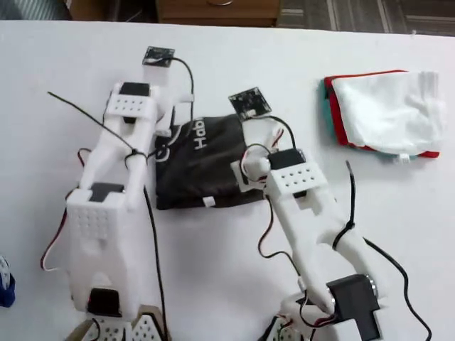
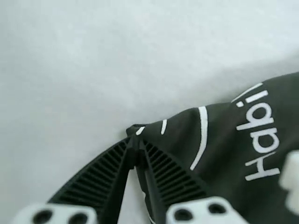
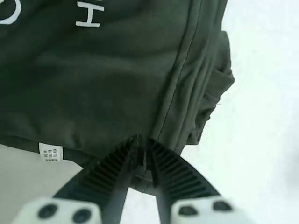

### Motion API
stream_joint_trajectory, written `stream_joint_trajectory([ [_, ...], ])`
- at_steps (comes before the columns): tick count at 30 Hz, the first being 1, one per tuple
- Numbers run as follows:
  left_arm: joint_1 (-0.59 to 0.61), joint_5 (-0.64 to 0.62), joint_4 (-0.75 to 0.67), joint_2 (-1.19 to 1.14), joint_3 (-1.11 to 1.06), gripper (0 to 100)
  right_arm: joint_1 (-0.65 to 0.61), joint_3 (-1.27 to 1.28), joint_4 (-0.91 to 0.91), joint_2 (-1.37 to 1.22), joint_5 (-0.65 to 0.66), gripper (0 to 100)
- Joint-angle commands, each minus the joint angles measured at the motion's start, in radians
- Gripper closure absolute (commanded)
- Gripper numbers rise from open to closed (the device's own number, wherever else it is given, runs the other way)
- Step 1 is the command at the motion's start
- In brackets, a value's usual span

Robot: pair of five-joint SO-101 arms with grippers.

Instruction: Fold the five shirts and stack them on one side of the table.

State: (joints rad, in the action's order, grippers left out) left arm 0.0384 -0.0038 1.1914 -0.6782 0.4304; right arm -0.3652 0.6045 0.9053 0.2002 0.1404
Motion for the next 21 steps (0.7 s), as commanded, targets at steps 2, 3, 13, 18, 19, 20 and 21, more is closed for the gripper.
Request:
stream_joint_trajectory([
  [2,-0.009,-0.008,0.011,-0.025,0.068,97,0.001,-0.041,-0.018,-0.079,0.003,97.6],
  [3,-0.009,-0.008,0.011,-0.032,0.068,97,0.004,-0.041,-0.018,-0.110,0.003,97.6],
  [13,-0.002,-0.005,0.014,-0.097,0.068,97,0.093,-0.035,-0.039,-0.280,0.002,97.6],
  [18,-0.005,-0.003,0.012,-0.100,0.070,97,0.097,-0.029,-0.001,-0.231,0.002,97.6],
  [19,-0.005,-0.003,0.011,-0.100,0.070,97,0.094,-0.029,0.013,-0.211,0.002,97.6],
  [20,-0.003,-0.003,0.011,-0.100,0.070,97,0.093,-0.029,0.028,-0.188,0.002,97.6],
  [21,-0.003,-0.003,0.011,-0.100,0.070,97,0.093,-0.029,0.041,-0.163,0.002,97.6],
])
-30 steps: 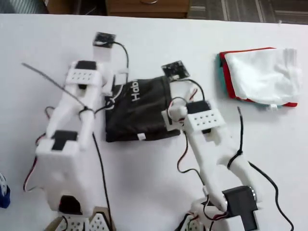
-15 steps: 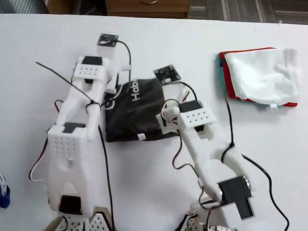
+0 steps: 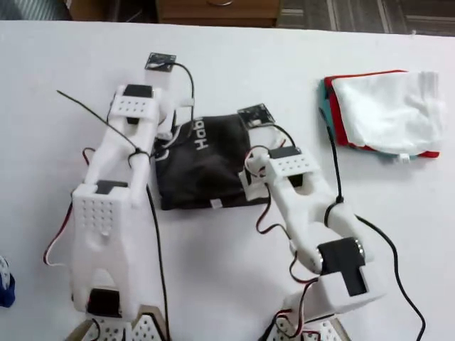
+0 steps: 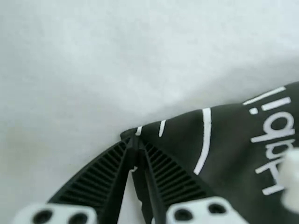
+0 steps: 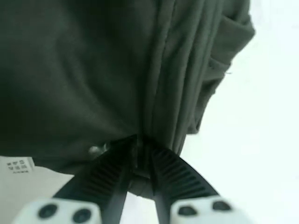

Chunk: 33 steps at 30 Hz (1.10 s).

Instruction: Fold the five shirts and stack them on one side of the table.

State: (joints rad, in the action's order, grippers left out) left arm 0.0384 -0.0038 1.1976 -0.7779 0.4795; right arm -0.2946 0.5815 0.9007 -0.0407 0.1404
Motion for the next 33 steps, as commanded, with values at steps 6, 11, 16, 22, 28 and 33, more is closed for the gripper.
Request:
stream_joint_trajectory([
  [6,-0.003,-0.003,0.005,0.002,0.021,97,0.021,-0.006,0.101,0.231,0.002,97.6],
  [11,-0.003,-0.008,0.009,0.017,0.021,97,0.025,-0.040,0.090,0.326,0.002,97.3],
  [16,-0.005,-0.008,0.077,0.106,0.021,97,0.021,-0.094,0.093,0.331,0.000,82.4],
  [22,-0.002,-0.003,0.213,0.282,0.018,97,0.019,-0.170,0.091,0.329,-0.008,71.5],
  [28,0.002,0.000,0.390,0.430,0.012,87,0.018,-0.325,0.159,0.216,-0.072,71.2],
  [33,0.069,0.000,0.468,0.517,0.010,85,-0.015,-0.632,0.349,-0.073,-0.094,71.1],
])
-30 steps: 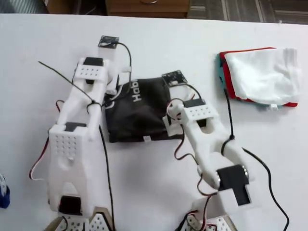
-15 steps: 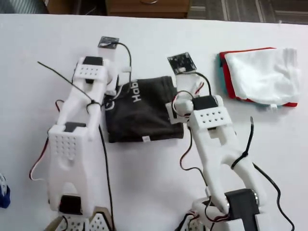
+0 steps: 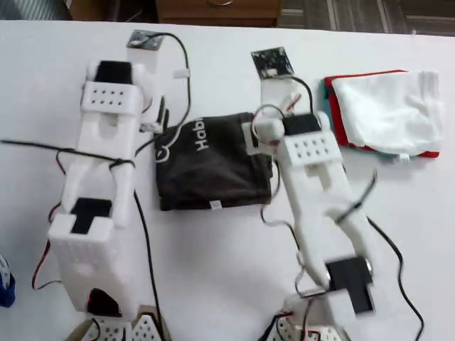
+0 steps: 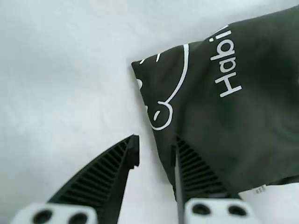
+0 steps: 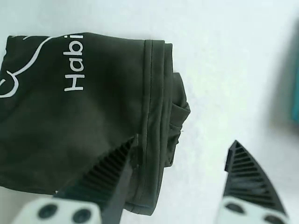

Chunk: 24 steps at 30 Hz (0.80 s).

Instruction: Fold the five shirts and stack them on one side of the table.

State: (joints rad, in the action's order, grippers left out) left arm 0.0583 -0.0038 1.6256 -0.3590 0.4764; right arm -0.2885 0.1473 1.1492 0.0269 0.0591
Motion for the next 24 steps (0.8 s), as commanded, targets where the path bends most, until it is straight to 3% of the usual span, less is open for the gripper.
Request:
stream_joint_trajectory([
  [1,0.068,0.002,0.052,0.110,0.013,85,-0.022,-0.265,0.147,-0.206,-0.012,71.1],
  [8,0.193,0.071,0.101,0.130,0.013,85,-0.018,-0.729,0.430,-0.619,-0.023,71.1],
  [14,0.262,0.081,0.095,0.129,0.013,85,-0.024,-1.065,0.601,-0.828,-0.069,67.0],
  [24,0.264,0.120,-0.031,0.138,-0.196,85,-0.061,-1.149,0.613,-0.946,-0.060,64.6],
])
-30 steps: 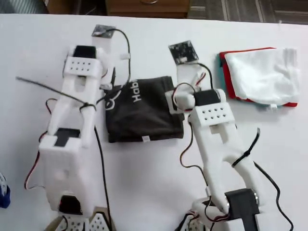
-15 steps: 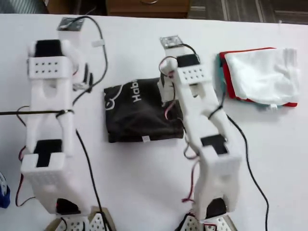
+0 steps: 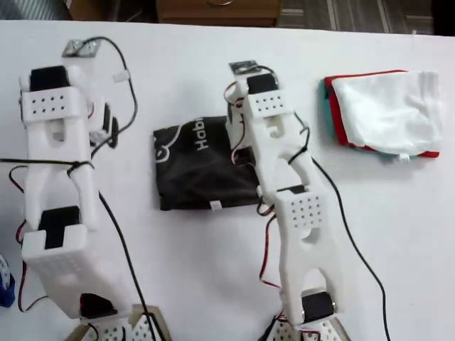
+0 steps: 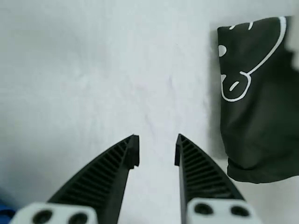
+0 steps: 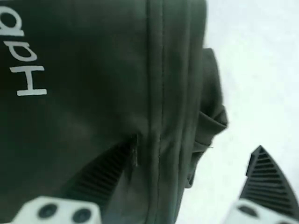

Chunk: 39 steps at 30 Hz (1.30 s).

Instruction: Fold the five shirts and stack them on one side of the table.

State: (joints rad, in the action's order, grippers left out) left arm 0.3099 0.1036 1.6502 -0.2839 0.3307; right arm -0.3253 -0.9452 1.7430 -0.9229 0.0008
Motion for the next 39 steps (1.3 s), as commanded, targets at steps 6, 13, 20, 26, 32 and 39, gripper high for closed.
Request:
stream_joint_trajectory([
  [6,0.012,0.012,-0.161,0.063,-0.170,85,-0.045,-0.103,0.019,-0.012,-0.002,64.6],
  [13,0.020,0.012,-0.158,0.064,-0.171,85,-0.005,-0.104,0.018,-0.122,-0.002,64.6],
  [20,0.044,0.014,-0.161,0.064,-0.171,85,0.012,-0.104,0.018,-0.229,-0.002,64.8],
  [26,0.044,0.014,-0.158,0.064,-0.171,85,0.012,-0.101,0.021,-0.234,0.021,99.8],
  [32,0.044,0.014,-0.158,0.064,-0.171,85,0.019,-0.094,0.022,-0.234,0.083,97.6],
  [39,0.044,0.014,-0.155,0.064,-0.171,85,0.019,-0.104,0.024,-0.220,0.084,97.8],
])
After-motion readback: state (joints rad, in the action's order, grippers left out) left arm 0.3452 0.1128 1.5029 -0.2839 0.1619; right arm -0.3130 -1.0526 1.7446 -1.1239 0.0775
